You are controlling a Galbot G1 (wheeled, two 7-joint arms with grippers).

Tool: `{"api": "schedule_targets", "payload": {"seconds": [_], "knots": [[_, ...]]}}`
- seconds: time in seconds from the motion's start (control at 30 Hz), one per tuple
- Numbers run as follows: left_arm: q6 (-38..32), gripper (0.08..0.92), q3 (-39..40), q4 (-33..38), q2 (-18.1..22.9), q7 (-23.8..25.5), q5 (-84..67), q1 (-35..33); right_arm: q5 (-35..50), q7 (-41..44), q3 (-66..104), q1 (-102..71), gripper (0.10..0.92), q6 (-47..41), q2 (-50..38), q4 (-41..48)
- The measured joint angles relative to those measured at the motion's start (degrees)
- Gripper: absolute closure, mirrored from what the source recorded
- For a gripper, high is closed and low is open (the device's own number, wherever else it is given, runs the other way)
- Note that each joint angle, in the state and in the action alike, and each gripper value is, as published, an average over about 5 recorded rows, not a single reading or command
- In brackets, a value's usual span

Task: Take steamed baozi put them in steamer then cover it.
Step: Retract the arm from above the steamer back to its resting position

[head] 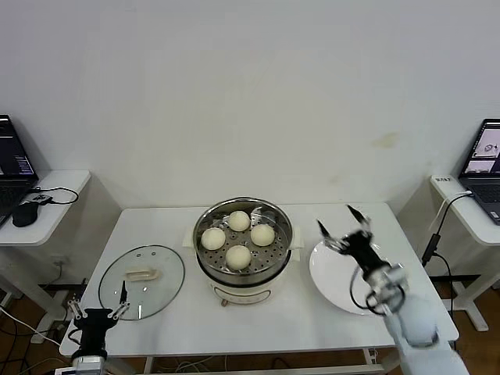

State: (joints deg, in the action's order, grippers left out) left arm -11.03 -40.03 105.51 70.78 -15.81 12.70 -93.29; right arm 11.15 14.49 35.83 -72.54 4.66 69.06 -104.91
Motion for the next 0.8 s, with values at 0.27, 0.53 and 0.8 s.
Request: {"api": "schedule_targets", "payload": {"seconds": [0.27,0.53,0.8], "knots": [[-3.6,0.177,-2.7,-5.3,-2.8,-0.7,24.3,0.5,-2.5,0.2,9.9,-8.5,0.203,4.1,6.9,0.6],[-5.5,0.177,-2.0,-10.1,-4.9,-0.3,43.1,3.6,-5.1,0.3,14.5,-12.5,0.203,6.8,10.9,2.1],[-5.6,0.177,0.4,-15.5,-6.6,0.3,52.8,9.5,-6.5,0.4,17.0,-15.1,0.203,8.0,13.2,3.0]]}}
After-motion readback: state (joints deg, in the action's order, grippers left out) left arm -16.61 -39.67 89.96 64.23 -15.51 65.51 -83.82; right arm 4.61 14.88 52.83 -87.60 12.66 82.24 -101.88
